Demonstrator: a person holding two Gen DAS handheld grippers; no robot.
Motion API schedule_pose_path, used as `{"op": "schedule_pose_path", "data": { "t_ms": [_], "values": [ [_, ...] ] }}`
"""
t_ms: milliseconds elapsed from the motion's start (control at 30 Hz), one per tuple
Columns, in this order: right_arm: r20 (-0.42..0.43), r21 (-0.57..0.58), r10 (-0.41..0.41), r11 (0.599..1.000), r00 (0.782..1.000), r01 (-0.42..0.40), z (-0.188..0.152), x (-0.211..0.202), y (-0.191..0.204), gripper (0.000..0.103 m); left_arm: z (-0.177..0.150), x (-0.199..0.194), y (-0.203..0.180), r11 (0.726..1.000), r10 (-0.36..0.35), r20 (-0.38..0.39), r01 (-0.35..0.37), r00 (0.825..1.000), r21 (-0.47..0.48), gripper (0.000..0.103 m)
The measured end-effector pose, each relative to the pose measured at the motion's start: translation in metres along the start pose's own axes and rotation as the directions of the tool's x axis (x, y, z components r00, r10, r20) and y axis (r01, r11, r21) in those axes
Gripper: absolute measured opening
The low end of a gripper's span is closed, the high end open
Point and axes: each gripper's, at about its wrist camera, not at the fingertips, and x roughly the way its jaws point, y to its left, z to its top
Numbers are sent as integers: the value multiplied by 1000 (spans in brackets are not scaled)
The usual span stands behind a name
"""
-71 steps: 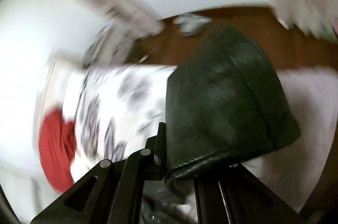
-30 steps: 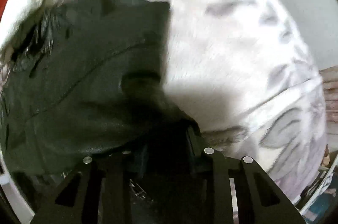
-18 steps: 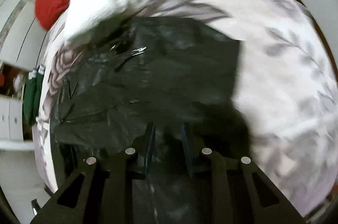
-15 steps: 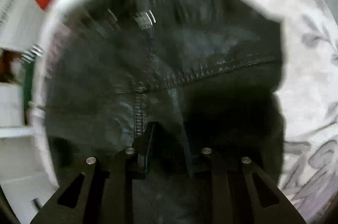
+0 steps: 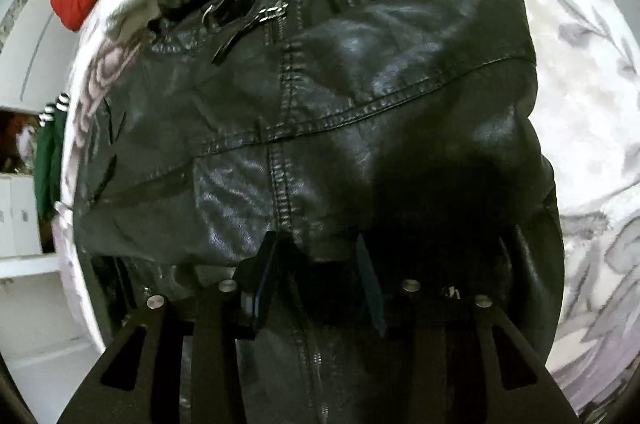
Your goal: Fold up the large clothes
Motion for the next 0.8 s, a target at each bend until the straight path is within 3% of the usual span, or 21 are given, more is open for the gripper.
{"op": "schedule_pose_path", "data": {
  "t_ms": [67, 233, 400, 500, 600, 667, 700, 767, 800],
  "values": [
    [7, -9, -26, 1000, 1000, 26, 6, 0, 5, 42, 1, -7, 2, 998, 23, 25, -24, 999, 52, 12],
    [41, -31, -89, 995, 995, 90, -1, 1, 28, 42, 16, -29, -17, 989, -9, 51, 1, 999, 147, 6],
    [55, -26, -103, 994, 993, 104, -10, -5, 31, 42, 48, -54, -55, 972, -131, 117, 104, 984, 211, 5],
    [45, -16, -115, 993, 992, 116, -15, -5, 31, 42, 66, -45, -62, 965, -183, 105, 158, 977, 210, 5],
    [41, -6, -142, 990, 989, 142, -16, -3, 33, 42, 66, -12, -33, 979, -130, -4, 129, 992, 160, 9],
    [36, 9, -141, 990, 989, 141, -15, -2, 34, 45, 66, 11, -13, 987, -131, -88, 138, 988, 84, 23],
    [34, 18, -135, 991, 990, 134, -13, 0, 37, 48, 67, 23, 0, 979, -198, -127, 202, 972, 14, 25],
    [33, 29, -118, 993, 992, 117, -9, 6, 43, 53, 74, 38, 15, 943, -324, -130, 310, 937, -118, 42],
    [35, 33, -112, 993, 993, 111, -8, 7, 43, 54, 77, 42, 15, 930, -354, -124, 335, 927, -147, 45]
  ]
}}
